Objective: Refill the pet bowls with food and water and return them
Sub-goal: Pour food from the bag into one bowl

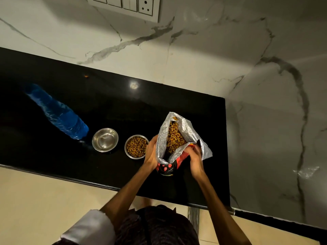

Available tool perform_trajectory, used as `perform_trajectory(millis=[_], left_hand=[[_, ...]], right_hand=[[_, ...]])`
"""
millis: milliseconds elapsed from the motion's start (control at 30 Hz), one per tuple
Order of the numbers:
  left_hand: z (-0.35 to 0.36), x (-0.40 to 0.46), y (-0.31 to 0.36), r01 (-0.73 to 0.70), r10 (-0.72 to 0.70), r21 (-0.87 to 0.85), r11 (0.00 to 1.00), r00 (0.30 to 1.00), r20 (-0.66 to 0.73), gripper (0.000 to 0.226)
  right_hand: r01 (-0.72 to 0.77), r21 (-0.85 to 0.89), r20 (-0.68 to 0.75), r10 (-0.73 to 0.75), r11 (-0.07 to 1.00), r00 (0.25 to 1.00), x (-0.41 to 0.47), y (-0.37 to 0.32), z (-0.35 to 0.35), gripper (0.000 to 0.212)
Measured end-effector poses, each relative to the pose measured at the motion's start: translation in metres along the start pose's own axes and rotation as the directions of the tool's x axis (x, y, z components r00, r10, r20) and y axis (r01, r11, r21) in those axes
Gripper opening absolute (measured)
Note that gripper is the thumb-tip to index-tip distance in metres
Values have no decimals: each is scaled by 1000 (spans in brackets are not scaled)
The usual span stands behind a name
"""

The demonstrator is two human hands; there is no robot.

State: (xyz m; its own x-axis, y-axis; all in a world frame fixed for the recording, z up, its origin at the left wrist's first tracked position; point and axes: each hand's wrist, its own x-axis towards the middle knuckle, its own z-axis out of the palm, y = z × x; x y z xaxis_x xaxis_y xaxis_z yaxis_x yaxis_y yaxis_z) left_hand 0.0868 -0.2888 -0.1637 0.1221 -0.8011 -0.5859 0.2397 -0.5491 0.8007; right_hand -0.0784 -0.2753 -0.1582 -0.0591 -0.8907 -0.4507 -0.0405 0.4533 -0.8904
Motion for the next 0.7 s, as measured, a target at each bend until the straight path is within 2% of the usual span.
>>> perform_trajectory(millis=[33, 100, 133, 233, 433, 700], left_hand=[[-1, -1, 1, -4, 4, -6, 1000, 1000, -4, 23], [-7, 7, -11, -26, 27, 31, 999, 999, -18, 47], [-10, 10, -16, -33, 34, 63, 997, 999, -13, 49], [-11, -5, -1, -125, 126, 116, 985, 992, -6, 32], [-11, -22, 13, -160, 158, 132, 978, 987, 24, 36], [-29, -35, 18, -228, 220, 82, 970, 971, 91, 39]], right_hand=[[1, -6, 1, -1, 1000, 1000, -1, 2, 0, 60], [-4, -11, 0, 4, 1000, 1000, -4, 5, -2, 68], [-5, -23, -1, 5, 1000, 1000, -7, 6, -3, 67], [20, -64, -24, -21, 998, 999, -13, 9, -2, 55], [101, -79, -58, -106, 992, 993, -29, 9, 1, 63], [181, -45, -128, -186, 982, 974, -51, 16, 11, 60]])
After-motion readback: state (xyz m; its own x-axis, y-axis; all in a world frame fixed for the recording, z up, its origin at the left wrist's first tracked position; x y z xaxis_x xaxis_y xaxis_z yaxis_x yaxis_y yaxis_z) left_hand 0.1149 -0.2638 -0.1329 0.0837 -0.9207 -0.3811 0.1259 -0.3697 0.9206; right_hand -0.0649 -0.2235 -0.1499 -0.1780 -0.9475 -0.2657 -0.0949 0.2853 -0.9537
